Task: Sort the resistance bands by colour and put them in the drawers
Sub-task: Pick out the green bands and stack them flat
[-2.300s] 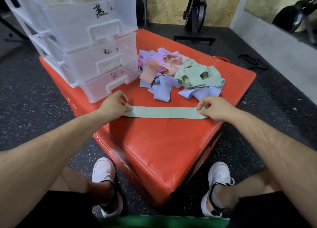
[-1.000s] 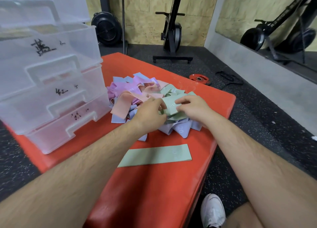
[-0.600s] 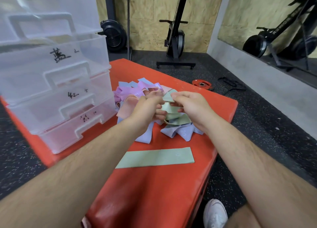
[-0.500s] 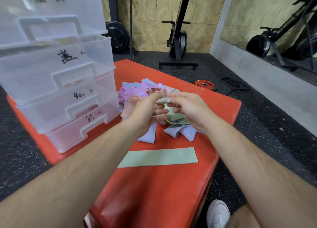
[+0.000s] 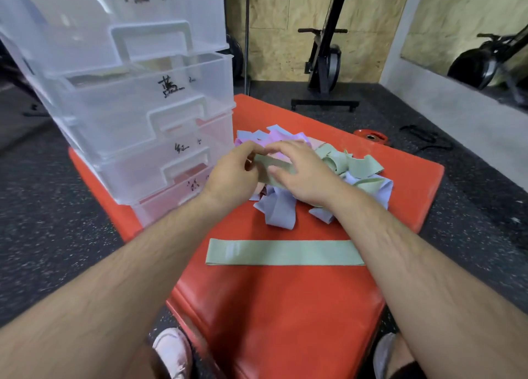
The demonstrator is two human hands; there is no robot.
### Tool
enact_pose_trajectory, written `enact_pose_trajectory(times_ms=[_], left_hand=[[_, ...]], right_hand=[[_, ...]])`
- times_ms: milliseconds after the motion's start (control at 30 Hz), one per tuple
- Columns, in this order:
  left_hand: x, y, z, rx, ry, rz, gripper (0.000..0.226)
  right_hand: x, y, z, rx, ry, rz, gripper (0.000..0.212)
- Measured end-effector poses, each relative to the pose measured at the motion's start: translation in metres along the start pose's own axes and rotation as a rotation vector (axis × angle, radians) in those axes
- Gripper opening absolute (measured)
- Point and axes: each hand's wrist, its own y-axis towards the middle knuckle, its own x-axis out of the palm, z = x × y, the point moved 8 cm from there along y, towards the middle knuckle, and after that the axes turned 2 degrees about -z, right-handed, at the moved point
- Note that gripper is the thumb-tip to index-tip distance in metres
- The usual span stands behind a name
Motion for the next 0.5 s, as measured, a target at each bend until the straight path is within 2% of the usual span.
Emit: enact_pose_trajectory(times_ms=[67, 133, 233, 367, 500], left_hand=[[-0.008, -0.002, -0.004, 0.006, -0.004, -0.002, 0.033], [-0.015, -0.003, -0.005, 0.03, -0.023, -0.006, 0.03], [-0.022, -0.003, -0.008, 0.026, -0.073, -0.019, 0.031], [-0.037, -0.001, -0.017, -0.031, -0.128, 0.024, 0.027], [-0.054, 0.001, -0.033, -0.088, -0.185, 0.081, 0.029]], right_hand=[[0.011, 0.004, -0.004, 0.031, 0.092, -0.06, 0.031], [0.017, 0.007, -0.006, 0.032, 0.073, -0.077, 0.01], [0.019, 0.009, -0.001, 0.044, 0.039, -0.132, 0.03], [0.011, 0.006, 0.021, 0.08, -0.084, -0.198, 0.011], [-0.004, -0.006, 0.061, 0.193, -0.224, -0.226, 0.015]])
